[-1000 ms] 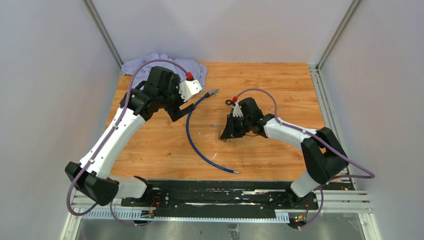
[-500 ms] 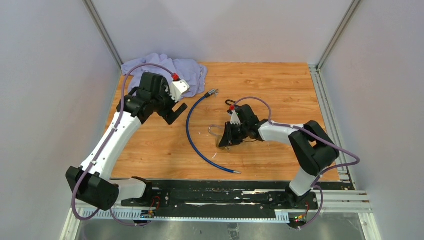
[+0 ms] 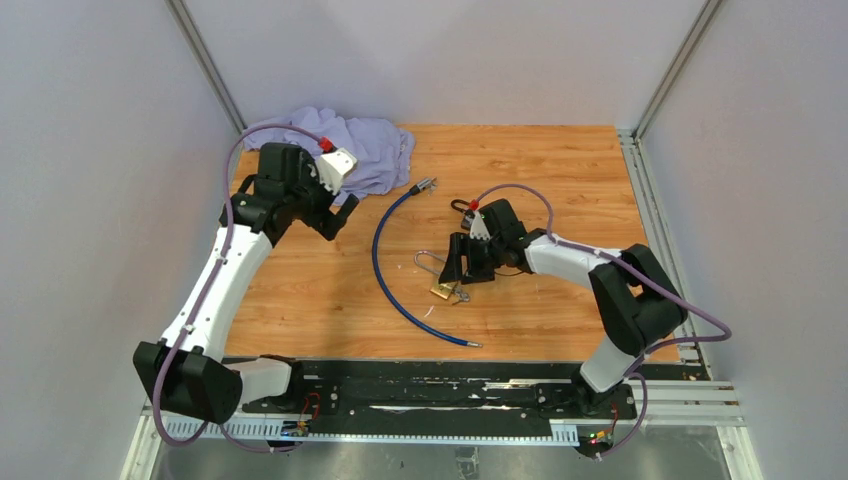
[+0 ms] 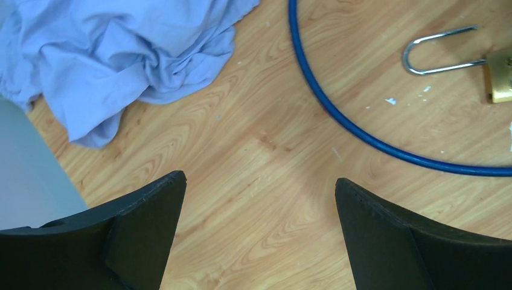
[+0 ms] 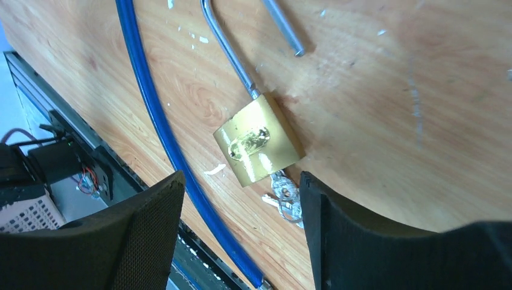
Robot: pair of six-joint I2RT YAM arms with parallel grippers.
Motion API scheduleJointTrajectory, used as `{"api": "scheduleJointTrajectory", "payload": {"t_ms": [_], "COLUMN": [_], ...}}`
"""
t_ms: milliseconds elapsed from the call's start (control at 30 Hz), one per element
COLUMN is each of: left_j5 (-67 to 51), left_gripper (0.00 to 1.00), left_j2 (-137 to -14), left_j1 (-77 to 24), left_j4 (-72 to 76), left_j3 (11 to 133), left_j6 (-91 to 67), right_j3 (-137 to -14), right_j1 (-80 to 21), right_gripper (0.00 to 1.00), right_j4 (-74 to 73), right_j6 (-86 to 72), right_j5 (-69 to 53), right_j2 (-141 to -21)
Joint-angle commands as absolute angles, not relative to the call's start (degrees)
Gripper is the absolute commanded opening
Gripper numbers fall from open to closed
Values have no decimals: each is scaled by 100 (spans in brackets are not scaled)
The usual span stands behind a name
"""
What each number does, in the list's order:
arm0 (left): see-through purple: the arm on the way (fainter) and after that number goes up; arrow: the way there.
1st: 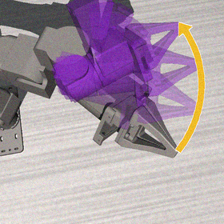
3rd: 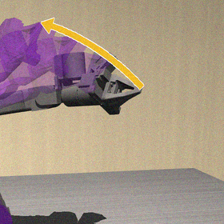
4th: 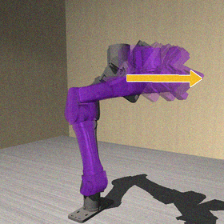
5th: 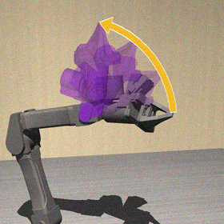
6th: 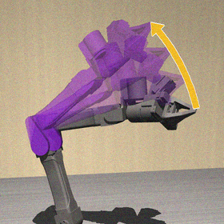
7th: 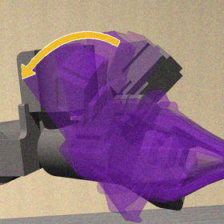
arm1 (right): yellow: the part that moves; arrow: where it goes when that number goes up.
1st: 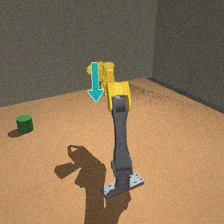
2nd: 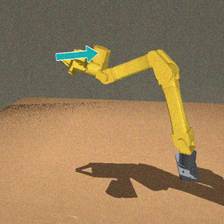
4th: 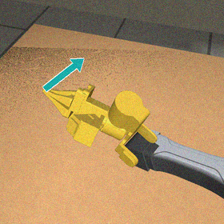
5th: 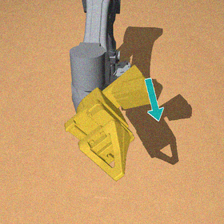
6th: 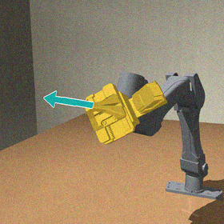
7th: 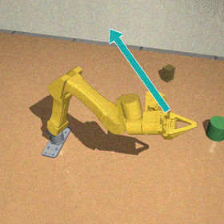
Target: Unlock with the key
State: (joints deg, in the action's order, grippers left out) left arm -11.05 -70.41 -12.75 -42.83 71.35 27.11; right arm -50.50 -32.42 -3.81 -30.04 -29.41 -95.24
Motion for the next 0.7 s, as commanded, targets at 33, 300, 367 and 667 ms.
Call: {"api": "scheduleJointTrajectory", "payload": {"t_ms": [33,300,367,667], "left_j5": [-1242,-1469,-1468,-1761], "left_gripper": [98,98,98,98], "left_j2": [-6954,-6471,-6372,-6698], "left_j1": [-632,342,558,761], "left_j4": [-3861,-1948,-1006,2376], "left_j3": [7057,5419,4720,2553], "left_j6": [2609,1903,1533,290], "right_j3": [-5424,-5281,-4841,-3780], "right_j1": [-2785,-2357,-2359,-1692], "right_gripper": [69,71,71,74], "right_j4": [-1139,-1803,-1322,-263], "right_j6": [-2794,-2700,-2477,-1836], "right_j5": [-2454,1342,2597,4621], "right_j2": [-8932,-7426,-6979,-6247]}}
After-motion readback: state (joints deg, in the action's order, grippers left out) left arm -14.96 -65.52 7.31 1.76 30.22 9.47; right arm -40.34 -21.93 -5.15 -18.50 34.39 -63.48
